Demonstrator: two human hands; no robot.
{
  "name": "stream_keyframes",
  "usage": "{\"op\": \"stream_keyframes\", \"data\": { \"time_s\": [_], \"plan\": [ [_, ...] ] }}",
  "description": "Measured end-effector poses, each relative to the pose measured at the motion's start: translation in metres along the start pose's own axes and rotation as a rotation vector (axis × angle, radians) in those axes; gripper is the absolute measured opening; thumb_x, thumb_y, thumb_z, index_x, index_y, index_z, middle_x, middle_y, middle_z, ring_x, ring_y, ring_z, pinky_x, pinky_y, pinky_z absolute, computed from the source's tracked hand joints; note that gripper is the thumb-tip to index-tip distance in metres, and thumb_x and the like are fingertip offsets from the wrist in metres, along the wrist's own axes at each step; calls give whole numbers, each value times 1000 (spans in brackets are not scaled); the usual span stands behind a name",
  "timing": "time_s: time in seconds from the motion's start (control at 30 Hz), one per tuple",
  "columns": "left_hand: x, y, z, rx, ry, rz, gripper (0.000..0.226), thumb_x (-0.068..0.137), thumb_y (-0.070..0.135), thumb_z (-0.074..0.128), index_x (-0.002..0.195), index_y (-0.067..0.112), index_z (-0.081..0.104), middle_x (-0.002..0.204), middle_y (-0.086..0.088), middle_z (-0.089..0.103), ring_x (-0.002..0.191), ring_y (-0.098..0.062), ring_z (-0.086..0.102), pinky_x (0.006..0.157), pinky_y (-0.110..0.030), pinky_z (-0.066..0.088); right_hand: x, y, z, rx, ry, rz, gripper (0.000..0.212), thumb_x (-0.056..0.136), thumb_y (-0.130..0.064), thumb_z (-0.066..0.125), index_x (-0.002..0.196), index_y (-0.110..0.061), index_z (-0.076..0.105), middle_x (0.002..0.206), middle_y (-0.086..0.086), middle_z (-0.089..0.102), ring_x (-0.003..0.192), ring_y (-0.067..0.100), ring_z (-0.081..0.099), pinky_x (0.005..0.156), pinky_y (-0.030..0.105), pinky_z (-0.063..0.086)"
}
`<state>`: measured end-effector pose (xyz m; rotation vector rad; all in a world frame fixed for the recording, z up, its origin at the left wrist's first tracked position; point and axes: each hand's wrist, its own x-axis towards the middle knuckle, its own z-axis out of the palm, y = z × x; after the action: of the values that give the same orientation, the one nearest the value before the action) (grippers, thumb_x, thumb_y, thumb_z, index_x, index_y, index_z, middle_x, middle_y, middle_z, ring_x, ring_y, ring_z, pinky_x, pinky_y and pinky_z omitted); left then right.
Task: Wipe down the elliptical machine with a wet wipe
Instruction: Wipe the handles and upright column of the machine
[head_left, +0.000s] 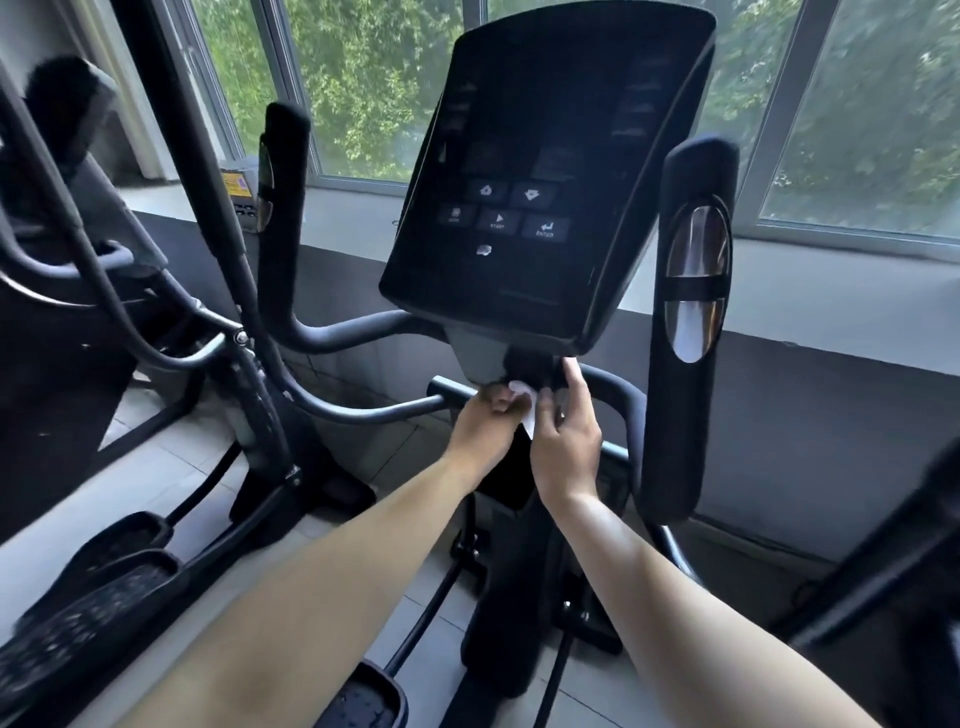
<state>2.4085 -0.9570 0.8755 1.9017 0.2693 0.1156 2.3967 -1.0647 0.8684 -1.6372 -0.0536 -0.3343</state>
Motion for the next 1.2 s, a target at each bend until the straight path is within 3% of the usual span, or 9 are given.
{"op": "stream_keyframes", "data": {
  "time_s": [0.07, 0.17, 0.27, 0.4, 0.6, 0.73, 0.87, 1.07, 1.2],
  "plan": [
    [-1, -4, -8, -35, -42, 24, 38, 85, 59, 59, 104, 28, 68, 101, 6, 75, 103, -16, 70, 101, -48, 52, -3, -1, -1, -9, 15, -35, 44, 104, -27, 55, 147, -35, 50, 144, -23, 55, 127, -17, 47, 106, 9, 35],
    [-15, 4, -23, -117, -100, 74, 29, 98, 41, 56, 110, 18, 68, 106, 1, 76, 103, -13, 72, 103, -42, 53, -9, -8, 0, -36, 35, -60, 46, 101, -34, 63, 144, -23, 53, 140, -12, 56, 129, 0, 50, 111, 21, 39],
    [-37, 14, -39, -219, -168, 126, 30, 108, 26, 43, 114, 10, 68, 109, -4, 77, 105, -17, 72, 96, -34, 55, -20, -17, 1, -15, -9, -32, 52, 95, -40, 69, 141, -25, 52, 135, -8, 56, 125, 3, 51, 105, 18, 39],
    [-58, 18, -59, -238, -191, 166, 29, 106, 29, 48, 102, 16, 73, 106, -11, 75, 107, -31, 70, 100, -47, 53, -42, -35, 4, -25, -197, -28, 31, 95, -44, 68, 122, -31, 63, 111, -11, 68, 98, 6, 66, 85, 21, 50],
    [-79, 17, -85, -211, -85, 177, 28, 97, 34, 58, 75, 18, 65, 78, 3, 68, 77, -14, 63, 82, -35, 50, -59, -56, 13, 8, -145, -21, 13, 101, -21, 61, 99, -23, 73, 90, -6, 74, 85, 11, 69, 79, 32, 55],
    [-82, 14, -98, -393, 25, 119, 20, 94, 33, 67, 104, 17, 73, 95, 9, 73, 84, -8, 68, 82, -29, 55, -66, -71, 9, 59, -94, 85, 19, 103, -17, 54, 99, -20, 72, 89, -5, 72, 80, 9, 63, 71, 23, 51],
    [-89, 20, -103, -538, -36, 78, 15, 93, 25, 65, 86, 12, 69, 79, -2, 66, 80, -21, 63, 74, -35, 50, -71, -79, 5, 12, -75, 96, 18, 104, -21, 52, 99, -17, 69, 91, -4, 69, 82, 9, 60, 70, 21, 45],
    [-92, 19, -111, -587, -49, 38, 23, 93, 33, 69, 93, 10, 68, 91, -8, 69, 86, -25, 67, 78, -40, 54, -70, -85, -1, -67, -54, 78, 19, 103, -30, 59, 94, -15, 64, 79, -1, 63, 69, 11, 53, 58, 16, 43],
    [-90, 17, -117, -629, -48, 40, 21, 100, 33, 65, 101, 12, 64, 103, -7, 72, 95, -23, 70, 87, -41, 56, -72, -84, 0, -87, -116, 85, 11, 102, -26, 59, 100, -20, 68, 86, 1, 71, 75, 16, 65, 65, 23, 47]
  ]
}}
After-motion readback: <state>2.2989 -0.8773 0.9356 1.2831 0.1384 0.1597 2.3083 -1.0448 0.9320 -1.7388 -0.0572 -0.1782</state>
